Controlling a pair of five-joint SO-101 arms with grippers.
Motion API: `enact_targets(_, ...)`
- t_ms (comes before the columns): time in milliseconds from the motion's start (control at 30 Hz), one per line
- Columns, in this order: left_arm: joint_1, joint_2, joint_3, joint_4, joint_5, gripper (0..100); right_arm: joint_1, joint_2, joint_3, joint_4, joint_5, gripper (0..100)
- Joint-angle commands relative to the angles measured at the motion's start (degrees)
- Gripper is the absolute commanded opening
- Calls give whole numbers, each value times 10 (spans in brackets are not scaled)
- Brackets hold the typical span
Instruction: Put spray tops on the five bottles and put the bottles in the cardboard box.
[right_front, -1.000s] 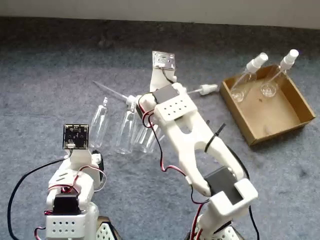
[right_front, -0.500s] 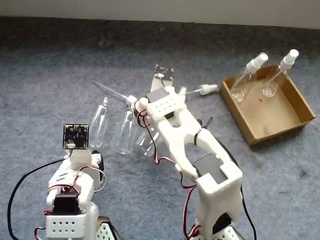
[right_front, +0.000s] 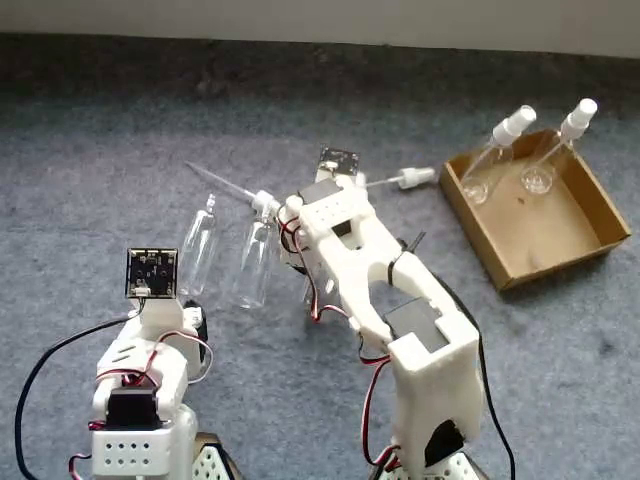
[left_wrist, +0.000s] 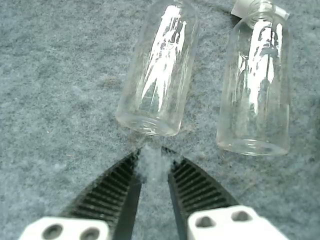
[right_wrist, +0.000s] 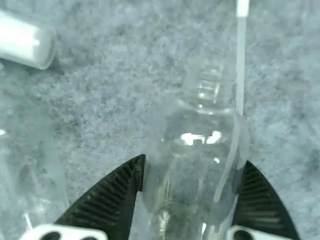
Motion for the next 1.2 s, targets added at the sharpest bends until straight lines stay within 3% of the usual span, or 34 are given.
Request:
enact_targets(0,-1,-5,-18,-11,4,6,14,-59,-26,21,-6,248)
enact_targets(267,-1,-5,-18,-11,4,6,14,-80,-25,23,61,111)
enact_targets(600,-1,-5,-17,-10,4,6,15,-39,-25,35,67,105)
enact_targets(800,0,-5,-3,-28,4,6,14,-105,-34,71,74,105)
enact_targets(1167,0,-5,-3,-29,4,6,17,-284,-35,136,254,105)
